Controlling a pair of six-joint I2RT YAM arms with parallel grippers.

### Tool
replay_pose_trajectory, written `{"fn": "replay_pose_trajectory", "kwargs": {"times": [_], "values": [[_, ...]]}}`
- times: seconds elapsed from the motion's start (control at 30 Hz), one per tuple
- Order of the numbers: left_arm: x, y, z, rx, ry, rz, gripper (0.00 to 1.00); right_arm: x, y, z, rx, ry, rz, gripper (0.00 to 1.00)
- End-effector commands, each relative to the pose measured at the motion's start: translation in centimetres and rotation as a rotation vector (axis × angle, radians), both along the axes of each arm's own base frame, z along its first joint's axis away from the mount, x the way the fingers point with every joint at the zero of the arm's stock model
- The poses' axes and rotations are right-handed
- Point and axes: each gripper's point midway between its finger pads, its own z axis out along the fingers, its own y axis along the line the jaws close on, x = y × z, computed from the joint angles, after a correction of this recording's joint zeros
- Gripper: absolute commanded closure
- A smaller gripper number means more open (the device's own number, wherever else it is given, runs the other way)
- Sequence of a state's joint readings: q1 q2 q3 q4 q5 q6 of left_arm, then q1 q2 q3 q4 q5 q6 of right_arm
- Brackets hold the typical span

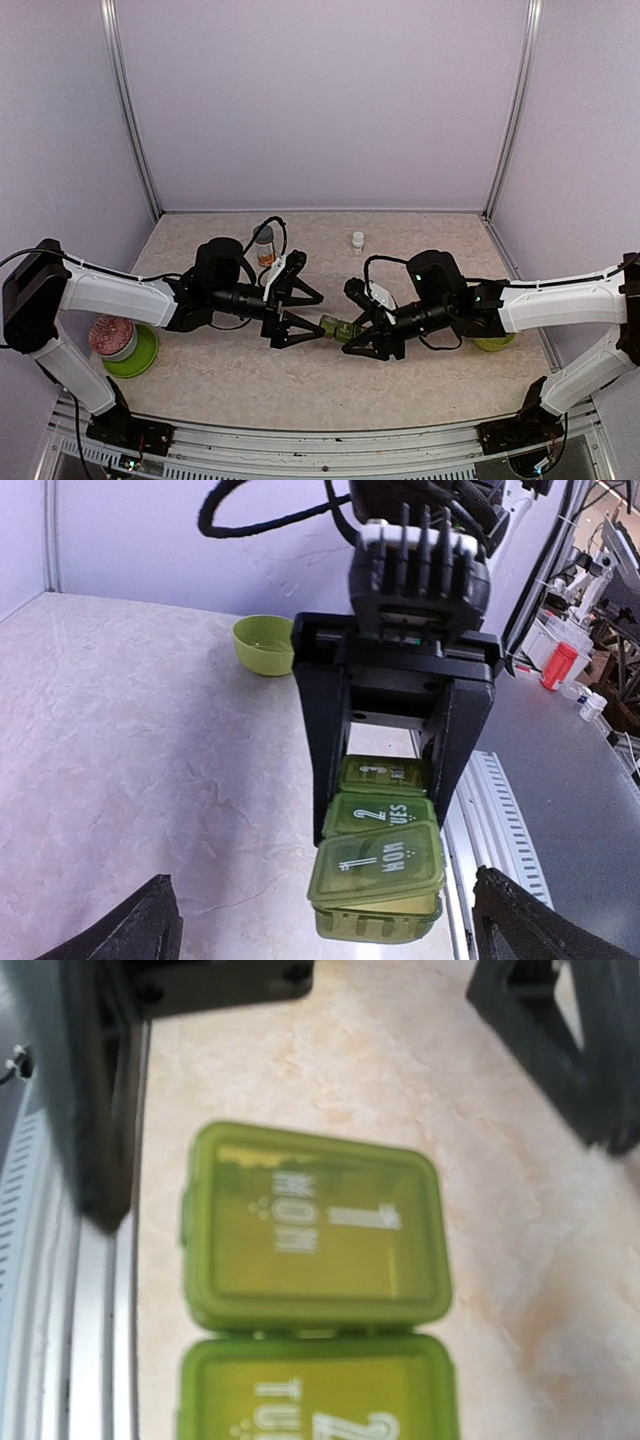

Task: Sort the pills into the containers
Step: Open the lid of the pill container.

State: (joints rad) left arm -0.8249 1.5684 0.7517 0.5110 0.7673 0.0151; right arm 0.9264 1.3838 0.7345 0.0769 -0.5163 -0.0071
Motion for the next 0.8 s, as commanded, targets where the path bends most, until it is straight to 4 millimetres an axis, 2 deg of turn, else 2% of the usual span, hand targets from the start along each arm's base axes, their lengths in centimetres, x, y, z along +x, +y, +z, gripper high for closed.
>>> {"fn": "replay_pose_trajectory", "kwargs": {"times": [0.0,0.47,0.77], "values": [[1.7,0.2,-0.1,-0.009,0.041,0.063,0.01,0.9,0.0,0.1,-0.026,-0.03,-0.026,0.66],[2.8,-0.2,-1.4,0.034,0.069,0.103,0.01,0.0,0.9,-1.4,-0.088,-0.053,0.0,0.66],[4.2,-0.1,-2.1,0.054,0.094,0.169,0.01,-1.2,1.6,-1.4,-0.092,-0.074,0.043,0.66]]}}
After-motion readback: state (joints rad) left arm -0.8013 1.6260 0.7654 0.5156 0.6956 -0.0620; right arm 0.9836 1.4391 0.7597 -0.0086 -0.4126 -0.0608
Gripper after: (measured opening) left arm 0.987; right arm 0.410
